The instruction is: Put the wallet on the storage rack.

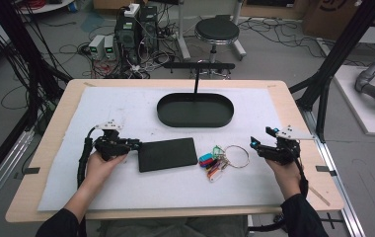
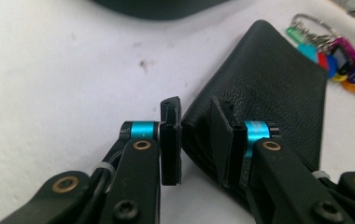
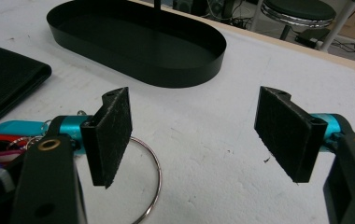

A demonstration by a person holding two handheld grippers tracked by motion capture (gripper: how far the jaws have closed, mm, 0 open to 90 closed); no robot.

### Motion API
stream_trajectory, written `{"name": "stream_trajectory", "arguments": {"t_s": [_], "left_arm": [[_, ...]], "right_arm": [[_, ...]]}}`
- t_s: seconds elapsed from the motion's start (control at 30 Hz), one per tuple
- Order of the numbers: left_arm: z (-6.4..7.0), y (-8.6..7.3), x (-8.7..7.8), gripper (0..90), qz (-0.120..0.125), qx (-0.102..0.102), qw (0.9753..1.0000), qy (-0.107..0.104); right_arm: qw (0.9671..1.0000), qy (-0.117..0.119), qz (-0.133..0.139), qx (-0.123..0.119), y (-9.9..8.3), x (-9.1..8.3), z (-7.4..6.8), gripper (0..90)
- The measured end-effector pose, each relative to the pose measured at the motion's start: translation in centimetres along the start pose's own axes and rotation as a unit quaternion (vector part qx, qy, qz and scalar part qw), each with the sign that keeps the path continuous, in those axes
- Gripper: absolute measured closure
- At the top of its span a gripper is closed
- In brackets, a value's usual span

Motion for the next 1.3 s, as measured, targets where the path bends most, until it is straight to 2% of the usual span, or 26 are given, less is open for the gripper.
{"name": "stream_trajectory", "arguments": {"t_s": [0.03,0.07,0.1,0.13,0.17,0.2,0.23,0.3,0.37,0.4,0.43,0.47,0.57,0.6,0.63,0.67,0.73,0.77,0.8,0.83,0.9,1.0,1.03,1.1,1.13,1.3], "left_arm": [[0.6,0.6,-0.4,75.2,0.014,0.028,0.9995,0.002],[0.6,0.6,-0.4,75.5,0.014,0.028,0.9995,0.002],[1.0,1.0,-0.6,75.5,0.023,0.045,0.9987,0.002],[1.8,1.6,-1.1,76.4,0.043,0.078,0.9960,0.000],[1.8,1.6,-1.1,76.7,0.043,0.078,0.9960,0.000],[2.7,2.1,-1.5,76.9,0.055,0.107,0.9928,0.000],[3.0,2.2,-1.7,77.0,0.058,0.118,0.9913,-0.001],[3.4,2.3,-1.8,77.2,0.062,0.128,0.9898,-0.003],[4.4,2.7,-2.2,77.4,0.073,0.154,0.9853,-0.008],[4.4,2.7,-2.2,77.4,0.073,0.154,0.9853,-0.008],[4.9,3.0,-2.4,77.5,0.081,0.167,0.9826,-0.011],[4.9,3.0,-2.4,77.5,0.081,0.167,0.9826,-0.011],[5.7,3.2,-2.7,77.7,0.090,0.193,0.9769,-0.021],[5.7,3.2,-2.7,77.7,0.090,0.193,0.9769,-0.021],[6.1,3.2,-2.8,77.6,0.090,0.206,0.9741,-0.024],[6.1,3.2,-2.8,77.6,0.090,0.206,0.9741,-0.024],[6.5,3.1,-3.0,77.6,0.092,0.226,0.9693,-0.029],[6.5,3.1,-3.0,77.7,0.092,0.226,0.9693,-0.029],[6.9,3.1,-3.1,77.7,0.093,0.234,0.9673,-0.032],[6.9,3.1,-3.1,77.8,0.093,0.234,0.9673,-0.032],[7.2,3.0,-3.2,77.7,0.093,0.245,0.9645,-0.035],[7.5,2.9,-3.3,77.7,0.093,0.253,0.9623,-0.040],[7.5,2.9,-3.3,77.7,0.093,0.253,0.9623,-0.040],[7.6,2.8,-3.4,77.7,0.092,0.257,0.9611,-0.044],[7.6,2.8,-3.4,77.7,0.092,0.258,0.9609,-0.044],[7.8,2.6,-3.6,77.6,0.092,0.257,0.9607,-0.050]], "right_arm": [[1.0000,0.003,0.004,0.003,0.2,0.0,-0.1,27.9],[1.0000,0.003,0.004,0.003,0.2,0.0,-0.1,27.9],[1.0000,0.005,0.005,0.005,0.3,0.0,-0.2,27.9],[0.9998,0.013,0.015,0.010,0.8,0.0,-0.6,27.9],[0.9996,0.018,0.018,0.012,1.0,0.0,-0.9,27.9],[0.9995,0.022,0.022,0.011,1.2,0.0,-1.1,27.9],[0.9992,0.028,0.026,0.011,1.4,0.0,-1.5,27.9],[0.9990,0.033,0.030,0.009,1.6,0.0,-1.8,27.9],[0.9980,0.051,0.037,0.002,2.2,0.1,-3.0,27.9],[0.9980,0.051,0.037,0.002,2.2,0.1,-3.0,27.9],[0.9971,0.062,0.044,-0.004,2.6,0.2,-3.8,27.9],[0.9971,0.062,0.044,-0.004,2.6,0.2,-3.8,27.9],[0.9943,0.093,0.050,-0.014,3.2,0.6,-5.7,27.9],[0.9943,0.093,0.050,-0.014,3.2,0.6,-5.7,27.9],[0.9918,0.115,0.051,-0.021,3.4,0.9,-6.8,27.9],[0.9918,0.115,0.051,-0.021,3.4,0.9,-6.8,27.9],[0.9871,0.148,0.048,-0.039,3.6,1.3,-8.5,27.9],[0.9855,0.158,0.045,-0.043,3.6,1.5,-9.0,27.8],[0.9839,0.167,0.044,-0.048,3.6,1.6,-9.5,27.8],[0.9817,0.178,0.043,-0.053,3.7,1.7,-10.0,27.8],[0.9772,0.198,0.043,-0.061,3.8,1.9,-11.0,27.8],[0.9704,0.226,0.037,-0.076,3.7,2.1,-12.4,27.9],[0.9704,0.226,0.037,-0.076,3.7,2.1,-12.4,27.9],[0.9659,0.243,0.028,-0.084,3.6,2.3,-13.3,28.0],[0.9625,0.255,0.018,-0.091,3.5,2.7,-14.0,28.1],[0.9547,0.277,-0.003,-0.109,3.0,3.6,-15.3,34.6]]}}
Point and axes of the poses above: each handheld gripper's, and its own axes: x roughly forward along the jaws, y roughly out of its top, z roughly to its right, the point moved 9 cm from there along x, roughly forward along the jaws, and after that the axes turned 8 degrees about -y, right-handed, at the moved point
